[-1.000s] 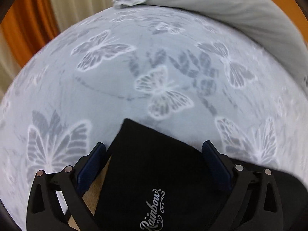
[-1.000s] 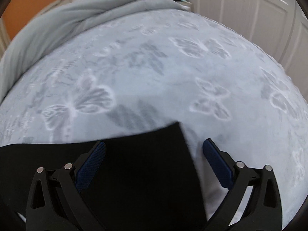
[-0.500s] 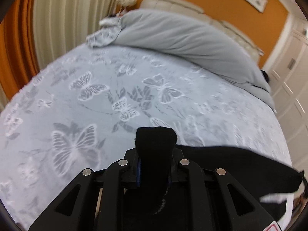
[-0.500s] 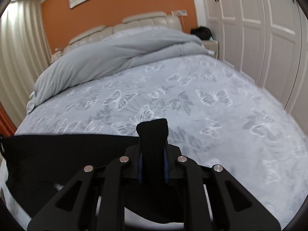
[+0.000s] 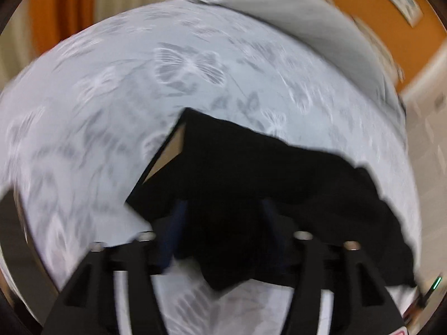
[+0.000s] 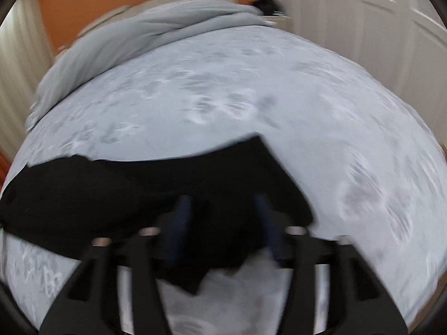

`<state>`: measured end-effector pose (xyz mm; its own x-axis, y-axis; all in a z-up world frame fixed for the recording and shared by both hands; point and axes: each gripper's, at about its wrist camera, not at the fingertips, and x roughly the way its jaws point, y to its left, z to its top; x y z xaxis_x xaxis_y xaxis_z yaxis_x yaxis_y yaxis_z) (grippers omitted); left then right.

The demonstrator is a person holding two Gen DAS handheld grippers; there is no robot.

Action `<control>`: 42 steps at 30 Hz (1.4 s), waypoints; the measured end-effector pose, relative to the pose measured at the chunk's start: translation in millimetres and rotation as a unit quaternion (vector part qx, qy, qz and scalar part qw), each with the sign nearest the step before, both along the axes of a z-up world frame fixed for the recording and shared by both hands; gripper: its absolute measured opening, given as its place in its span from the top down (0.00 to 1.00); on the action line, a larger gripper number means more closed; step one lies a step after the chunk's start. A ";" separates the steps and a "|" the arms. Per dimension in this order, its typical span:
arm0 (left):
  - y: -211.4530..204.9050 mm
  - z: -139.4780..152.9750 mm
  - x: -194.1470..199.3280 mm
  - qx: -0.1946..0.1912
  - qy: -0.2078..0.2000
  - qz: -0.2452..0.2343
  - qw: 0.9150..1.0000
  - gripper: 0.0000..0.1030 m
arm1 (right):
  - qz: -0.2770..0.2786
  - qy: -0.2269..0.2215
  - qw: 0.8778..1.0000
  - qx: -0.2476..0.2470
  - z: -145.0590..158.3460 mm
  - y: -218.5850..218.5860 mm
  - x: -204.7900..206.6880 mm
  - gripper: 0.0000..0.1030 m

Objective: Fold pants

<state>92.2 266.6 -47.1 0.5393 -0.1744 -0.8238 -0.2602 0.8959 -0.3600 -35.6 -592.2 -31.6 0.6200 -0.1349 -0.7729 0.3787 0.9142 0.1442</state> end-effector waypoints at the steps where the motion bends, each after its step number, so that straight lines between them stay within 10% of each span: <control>1: 1.5 8.1 -7.8 -0.021 -0.008 0.019 1.000 0.29 | -0.014 -0.011 1.000 0.002 5.4 -1.4 -7.7 0.37; 5: 0.0 24.5 -24.3 -0.103 -0.009 0.050 0.993 0.15 | -0.035 -0.074 0.996 0.031 51.9 5.7 -34.5 0.36; 8: -6.7 15.8 -29.0 -0.189 0.010 0.082 0.979 0.15 | -0.010 -0.111 0.991 0.076 78.5 27.2 -40.0 0.15; 11: -19.1 -19.7 -41.3 -0.303 0.070 0.116 0.943 0.15 | 0.028 -0.135 0.982 0.127 91.3 61.5 -33.5 0.14; 18: -27.8 -63.9 -34.4 -0.402 0.111 0.154 0.896 0.15 | 0.049 -0.049 0.988 0.135 54.8 115.5 -9.8 0.14; 22: -27.5 -53.8 -12.8 -0.410 0.071 0.145 0.898 0.21 | 0.009 -0.032 0.976 0.215 26.4 98.9 -14.0 0.16; 28: -29.9 -48.0 13.9 -0.430 0.047 0.113 0.895 0.81 | -0.049 -0.033 0.966 0.251 2.0 76.4 4.7 0.23; 31: -23.8 -32.5 27.1 -0.387 0.029 0.087 0.918 0.92 | -0.063 -0.044 0.965 0.250 -2.6 63.5 31.2 0.37; 32: -21.0 -29.8 21.7 -0.371 0.020 0.078 0.925 0.93 | -0.058 -0.034 0.969 0.239 -6.6 62.2 45.6 0.80; 33: -18.3 -19.4 28.7 -0.354 0.004 0.064 0.933 0.93 | -0.051 -0.030 0.971 0.233 -4.3 62.5 53.3 0.97; 38: -13.6 49.3 41.9 -0.279 -0.123 -0.033 0.952 0.93 | 0.058 -0.230 0.957 0.169 106.5 97.5 29.6 0.97; 40: -10.3 58.5 44.3 -0.190 -0.153 -0.041 0.969 0.93 | 0.057 -0.198 0.969 0.138 95.9 98.2 29.7 0.97; 42: -0.5 28.9 49.7 -0.168 -0.093 -0.027 0.981 0.92 | 0.021 -0.097 0.981 0.166 44.8 83.8 39.0 0.97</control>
